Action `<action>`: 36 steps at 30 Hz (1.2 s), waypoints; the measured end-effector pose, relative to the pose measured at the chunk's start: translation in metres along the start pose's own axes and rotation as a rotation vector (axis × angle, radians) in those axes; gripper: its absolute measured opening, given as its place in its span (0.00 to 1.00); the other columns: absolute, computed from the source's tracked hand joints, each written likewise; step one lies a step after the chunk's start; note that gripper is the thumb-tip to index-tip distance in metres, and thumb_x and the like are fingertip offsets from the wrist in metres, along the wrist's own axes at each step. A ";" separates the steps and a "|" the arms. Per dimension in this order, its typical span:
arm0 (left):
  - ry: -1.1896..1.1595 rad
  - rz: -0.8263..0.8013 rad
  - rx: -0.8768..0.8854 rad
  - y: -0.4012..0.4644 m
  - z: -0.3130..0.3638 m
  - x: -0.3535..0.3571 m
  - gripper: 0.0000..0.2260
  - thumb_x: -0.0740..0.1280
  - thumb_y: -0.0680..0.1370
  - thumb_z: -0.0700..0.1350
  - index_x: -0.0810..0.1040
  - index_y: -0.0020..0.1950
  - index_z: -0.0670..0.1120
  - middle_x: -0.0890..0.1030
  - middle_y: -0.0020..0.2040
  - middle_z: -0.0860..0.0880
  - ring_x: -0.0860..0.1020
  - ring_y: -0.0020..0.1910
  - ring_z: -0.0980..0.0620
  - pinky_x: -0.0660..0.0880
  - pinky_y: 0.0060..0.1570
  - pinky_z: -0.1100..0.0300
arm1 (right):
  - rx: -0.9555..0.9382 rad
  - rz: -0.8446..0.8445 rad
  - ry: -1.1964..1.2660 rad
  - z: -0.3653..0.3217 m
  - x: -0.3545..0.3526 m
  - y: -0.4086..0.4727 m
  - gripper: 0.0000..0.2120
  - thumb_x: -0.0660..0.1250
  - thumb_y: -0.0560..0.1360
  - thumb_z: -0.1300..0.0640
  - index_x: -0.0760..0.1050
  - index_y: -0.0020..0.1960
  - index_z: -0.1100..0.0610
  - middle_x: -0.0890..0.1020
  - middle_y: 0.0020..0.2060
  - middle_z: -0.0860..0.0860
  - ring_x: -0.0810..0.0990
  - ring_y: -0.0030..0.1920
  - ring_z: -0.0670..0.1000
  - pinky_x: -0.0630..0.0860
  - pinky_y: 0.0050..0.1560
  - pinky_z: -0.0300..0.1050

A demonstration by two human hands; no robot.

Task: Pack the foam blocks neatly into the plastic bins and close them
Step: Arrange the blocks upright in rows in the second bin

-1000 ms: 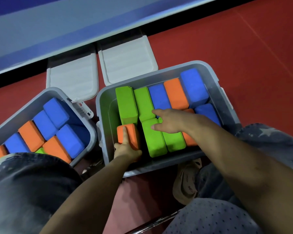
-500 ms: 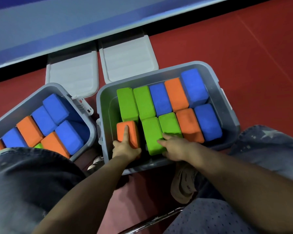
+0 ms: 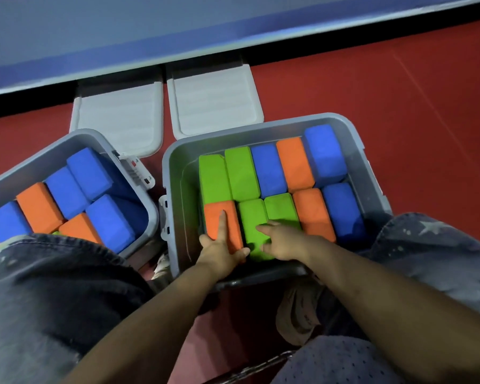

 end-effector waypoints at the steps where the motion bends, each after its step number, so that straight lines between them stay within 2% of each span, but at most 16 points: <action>1: -0.010 -0.033 0.009 0.004 0.001 0.007 0.44 0.67 0.76 0.58 0.30 0.71 0.66 0.56 0.67 0.37 0.71 0.63 0.34 0.64 0.68 0.53 | 0.018 0.025 0.012 0.009 -0.005 -0.003 0.30 0.62 0.78 0.51 0.55 0.77 0.54 0.54 0.76 0.60 0.54 0.76 0.53 0.57 0.71 0.40; 4: -0.025 -0.099 0.022 0.012 0.001 0.014 0.40 0.63 0.79 0.56 0.31 0.71 0.66 0.52 0.71 0.35 0.65 0.68 0.34 0.58 0.71 0.52 | 0.116 0.118 0.036 0.045 -0.020 -0.009 0.31 0.62 0.78 0.51 0.54 0.77 0.54 0.52 0.76 0.60 0.53 0.76 0.56 0.56 0.72 0.42; 6: -0.005 -0.147 0.023 0.014 -0.006 0.013 0.39 0.61 0.80 0.55 0.29 0.71 0.65 0.51 0.71 0.34 0.65 0.68 0.33 0.57 0.71 0.53 | 0.193 0.200 0.024 0.070 -0.033 -0.011 0.32 0.62 0.77 0.51 0.52 0.77 0.52 0.48 0.77 0.59 0.52 0.76 0.58 0.56 0.74 0.48; 8: 0.040 -0.166 0.032 0.016 -0.012 0.014 0.39 0.61 0.80 0.54 0.26 0.67 0.65 0.51 0.69 0.32 0.68 0.65 0.32 0.60 0.71 0.55 | 0.258 0.321 0.003 0.091 -0.059 -0.013 0.32 0.62 0.77 0.52 0.51 0.77 0.51 0.45 0.77 0.57 0.51 0.76 0.60 0.57 0.73 0.55; 12: 0.102 -0.170 0.019 0.015 -0.025 0.022 0.38 0.60 0.80 0.57 0.25 0.63 0.69 0.46 0.72 0.31 0.71 0.63 0.33 0.66 0.67 0.53 | 0.273 0.479 -0.045 0.119 -0.108 -0.001 0.34 0.62 0.77 0.52 0.50 0.78 0.54 0.44 0.77 0.58 0.47 0.76 0.59 0.53 0.74 0.56; 14: 0.139 -0.188 -0.019 0.016 -0.027 0.023 0.38 0.58 0.80 0.58 0.24 0.65 0.68 0.43 0.73 0.30 0.75 0.55 0.35 0.73 0.56 0.50 | 0.246 0.449 -0.071 0.124 -0.117 0.013 0.34 0.62 0.78 0.51 0.49 0.78 0.55 0.44 0.77 0.57 0.46 0.77 0.58 0.53 0.74 0.57; 15: 0.158 -0.187 -0.029 0.018 -0.027 0.023 0.38 0.58 0.80 0.58 0.24 0.65 0.68 0.44 0.72 0.29 0.74 0.57 0.33 0.72 0.58 0.50 | 0.246 0.422 -0.082 0.126 -0.117 0.019 0.34 0.61 0.78 0.51 0.48 0.78 0.55 0.43 0.77 0.56 0.45 0.77 0.58 0.53 0.74 0.57; 17: 0.179 -0.179 -0.034 0.024 -0.028 0.022 0.38 0.58 0.80 0.57 0.22 0.61 0.67 0.48 0.71 0.25 0.66 0.66 0.29 0.61 0.69 0.50 | 0.259 0.383 -0.095 0.129 -0.111 0.025 0.35 0.61 0.77 0.52 0.46 0.78 0.54 0.40 0.77 0.53 0.42 0.77 0.56 0.53 0.74 0.57; 18: 0.179 -0.183 -0.041 0.025 -0.028 0.023 0.38 0.58 0.80 0.57 0.22 0.59 0.67 0.50 0.71 0.24 0.63 0.69 0.29 0.57 0.71 0.50 | 0.264 0.368 -0.097 0.129 -0.107 0.027 0.38 0.63 0.76 0.51 0.44 0.78 0.54 0.39 0.77 0.52 0.40 0.77 0.55 0.53 0.74 0.56; 23: 0.168 -0.191 -0.061 0.024 -0.025 0.023 0.38 0.60 0.79 0.58 0.25 0.61 0.69 0.45 0.73 0.28 0.61 0.70 0.29 0.58 0.71 0.47 | 0.284 0.282 -0.097 0.133 -0.110 0.034 0.44 0.65 0.73 0.45 0.40 0.78 0.52 0.36 0.76 0.51 0.38 0.76 0.55 0.52 0.74 0.57; 27: 0.173 -0.200 -0.064 0.018 -0.031 0.016 0.39 0.61 0.79 0.58 0.26 0.61 0.70 0.49 0.74 0.30 0.62 0.71 0.32 0.59 0.72 0.49 | 0.368 0.265 -0.171 0.151 -0.110 0.032 0.46 0.66 0.72 0.46 0.39 0.78 0.50 0.34 0.76 0.52 0.37 0.76 0.57 0.54 0.72 0.60; 29: 0.212 -0.224 -0.076 0.016 -0.035 0.008 0.38 0.60 0.79 0.59 0.25 0.62 0.69 0.51 0.73 0.30 0.62 0.71 0.32 0.59 0.72 0.49 | 0.374 0.253 -0.167 0.152 -0.110 0.028 0.45 0.65 0.73 0.43 0.40 0.78 0.50 0.34 0.75 0.53 0.37 0.76 0.58 0.53 0.73 0.60; 30: 0.236 -0.221 -0.070 0.017 -0.036 0.003 0.38 0.60 0.79 0.59 0.25 0.63 0.69 0.49 0.75 0.31 0.60 0.72 0.33 0.58 0.72 0.49 | 0.358 0.250 -0.167 0.150 -0.110 0.028 0.45 0.65 0.73 0.42 0.40 0.78 0.51 0.34 0.76 0.53 0.38 0.76 0.58 0.53 0.73 0.60; 33: 0.295 -0.091 -0.015 0.018 -0.032 -0.014 0.33 0.59 0.78 0.62 0.34 0.68 0.73 0.32 0.77 0.45 0.50 0.76 0.35 0.52 0.74 0.47 | 0.288 0.277 -0.232 0.126 -0.099 0.028 0.45 0.62 0.73 0.36 0.39 0.77 0.49 0.38 0.76 0.55 0.41 0.76 0.59 0.57 0.71 0.60; 34: 0.298 0.001 0.023 0.015 -0.028 -0.020 0.31 0.59 0.78 0.62 0.40 0.71 0.73 0.30 0.76 0.49 0.49 0.76 0.36 0.52 0.74 0.47 | 0.265 0.295 -0.251 0.117 -0.093 0.029 0.44 0.60 0.73 0.35 0.38 0.77 0.48 0.38 0.76 0.56 0.41 0.76 0.59 0.58 0.70 0.60; 36: 0.283 0.208 0.094 0.009 -0.018 -0.033 0.29 0.60 0.79 0.59 0.48 0.75 0.67 0.32 0.77 0.51 0.50 0.76 0.40 0.56 0.73 0.47 | 0.238 0.324 -0.233 0.112 -0.088 0.033 0.45 0.59 0.73 0.33 0.38 0.77 0.50 0.39 0.77 0.56 0.41 0.76 0.59 0.57 0.70 0.59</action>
Point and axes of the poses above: each hand's wrist, its own y-axis towards the middle knuckle, its own x-axis out of the palm, z = x × y, the point moved 8 cm from there along y, towards the middle knuckle
